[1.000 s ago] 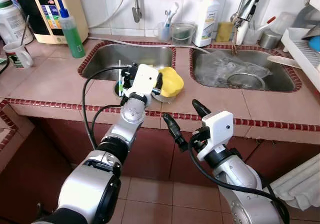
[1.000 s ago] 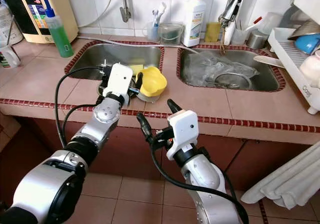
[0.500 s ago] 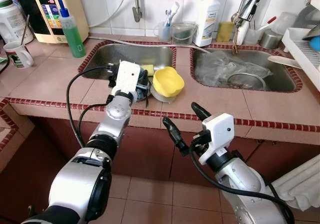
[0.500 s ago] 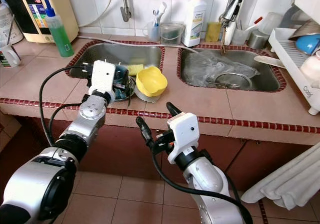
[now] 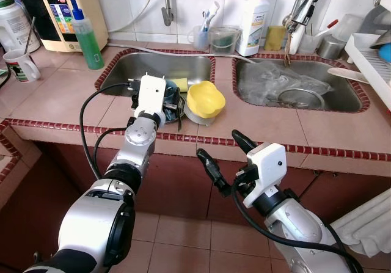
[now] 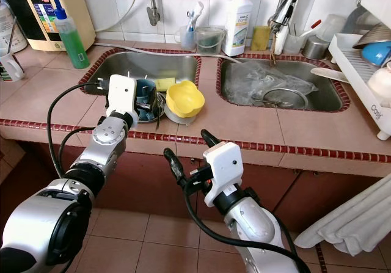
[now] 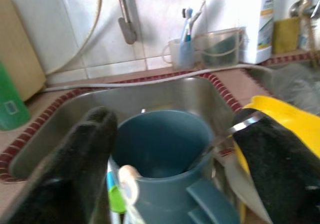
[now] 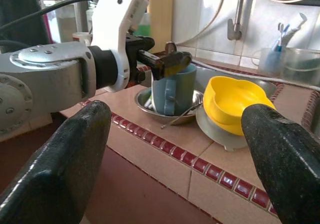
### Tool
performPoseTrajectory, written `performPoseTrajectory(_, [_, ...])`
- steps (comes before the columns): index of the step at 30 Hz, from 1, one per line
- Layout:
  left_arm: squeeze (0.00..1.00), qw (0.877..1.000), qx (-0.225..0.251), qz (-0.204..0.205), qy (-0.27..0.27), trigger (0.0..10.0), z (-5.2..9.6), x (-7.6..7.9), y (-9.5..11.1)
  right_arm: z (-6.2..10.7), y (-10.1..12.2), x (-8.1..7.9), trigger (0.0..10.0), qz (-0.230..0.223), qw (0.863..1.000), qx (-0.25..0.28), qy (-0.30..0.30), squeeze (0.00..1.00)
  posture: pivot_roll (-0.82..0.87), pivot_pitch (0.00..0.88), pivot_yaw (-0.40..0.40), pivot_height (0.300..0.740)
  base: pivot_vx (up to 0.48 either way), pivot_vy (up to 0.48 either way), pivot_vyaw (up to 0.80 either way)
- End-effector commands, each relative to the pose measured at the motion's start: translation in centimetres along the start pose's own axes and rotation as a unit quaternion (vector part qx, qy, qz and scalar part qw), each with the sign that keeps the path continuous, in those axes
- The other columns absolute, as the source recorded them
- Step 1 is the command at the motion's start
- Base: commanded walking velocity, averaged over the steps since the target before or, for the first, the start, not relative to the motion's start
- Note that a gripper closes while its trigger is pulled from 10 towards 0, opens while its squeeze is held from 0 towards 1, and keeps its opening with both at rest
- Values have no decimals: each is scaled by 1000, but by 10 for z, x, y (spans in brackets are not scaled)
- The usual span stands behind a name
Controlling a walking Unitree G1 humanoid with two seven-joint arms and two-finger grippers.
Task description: Kitchen organization
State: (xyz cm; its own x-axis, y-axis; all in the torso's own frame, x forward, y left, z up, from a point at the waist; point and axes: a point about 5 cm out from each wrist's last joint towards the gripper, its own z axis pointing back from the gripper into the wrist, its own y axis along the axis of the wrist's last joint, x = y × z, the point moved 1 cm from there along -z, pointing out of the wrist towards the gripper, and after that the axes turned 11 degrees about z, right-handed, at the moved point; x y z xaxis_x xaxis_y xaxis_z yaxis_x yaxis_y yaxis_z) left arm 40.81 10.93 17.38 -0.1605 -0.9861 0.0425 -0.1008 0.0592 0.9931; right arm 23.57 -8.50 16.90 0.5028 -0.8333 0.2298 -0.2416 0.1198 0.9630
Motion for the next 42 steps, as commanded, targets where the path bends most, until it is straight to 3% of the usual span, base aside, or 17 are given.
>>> performPoseTrajectory(1, [0, 1000, 10, 8, -8, 1176, -3, 3, 7, 2, 4, -1, 10000, 0, 1000, 3, -1, 0, -277, 18, 41, 740, 0, 0, 0])
performPoseTrajectory(2, [0, 1000, 10, 13, -13, 0, -3, 4, 7, 3, 3, -2, 10000, 0, 1000, 1, -1, 0, -278, 17, 40, 740, 0, 0, 0])
performPoseTrajectory(42, [0, 1000, 10, 23, -19, 0, -3, 0, 6, 0, 1, -1, 10000, 4, 1000, -3, 6, 0, -271, 0, 30, 740, 0, 0, 0])
